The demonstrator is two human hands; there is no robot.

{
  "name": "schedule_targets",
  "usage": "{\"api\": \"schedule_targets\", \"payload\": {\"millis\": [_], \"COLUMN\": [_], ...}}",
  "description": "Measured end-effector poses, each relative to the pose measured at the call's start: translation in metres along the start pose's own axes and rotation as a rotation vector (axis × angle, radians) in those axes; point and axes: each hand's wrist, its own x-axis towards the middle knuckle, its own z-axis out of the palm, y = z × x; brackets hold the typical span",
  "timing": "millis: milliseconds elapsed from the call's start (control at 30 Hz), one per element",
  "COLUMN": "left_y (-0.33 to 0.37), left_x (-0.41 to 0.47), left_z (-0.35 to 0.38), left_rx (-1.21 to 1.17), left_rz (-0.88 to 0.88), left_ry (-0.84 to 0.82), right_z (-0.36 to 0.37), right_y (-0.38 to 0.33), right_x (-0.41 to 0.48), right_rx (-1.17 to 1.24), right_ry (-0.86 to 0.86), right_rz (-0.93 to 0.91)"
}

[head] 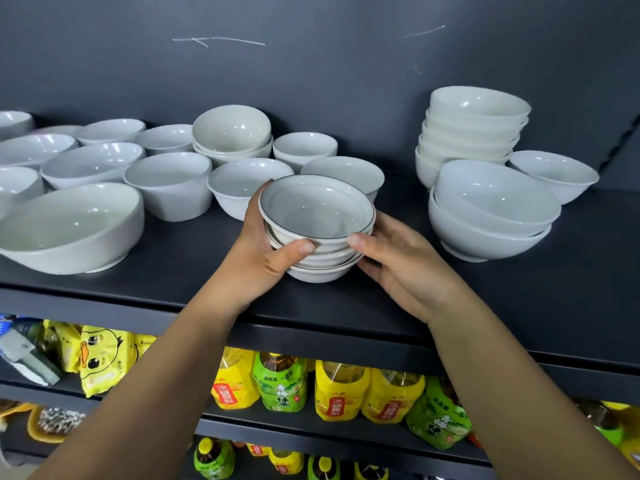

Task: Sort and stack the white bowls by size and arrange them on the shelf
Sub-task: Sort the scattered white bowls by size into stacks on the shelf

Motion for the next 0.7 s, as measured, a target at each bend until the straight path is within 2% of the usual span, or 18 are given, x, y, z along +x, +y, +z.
{"api": "schedule_targets", "payload": {"millis": [333, 700], "left_y": [-0.004, -0.009], "left_x": [0.030, 0.045], "left_z": [0.013, 0.036], "left_rx": [0.025, 0.024], "left_rz": [-0.056, -0.070], "left_ry": [-0.084, 0.069], "right_z": [-0.009, -0.011], "right_y": [0.000, -0.001], "right_x": [0.009, 0.021], "right_rx": [0.034, 0.009], "right_ry": [0.101, 0.298], "right_rz": [-0.062, -0.057]}}
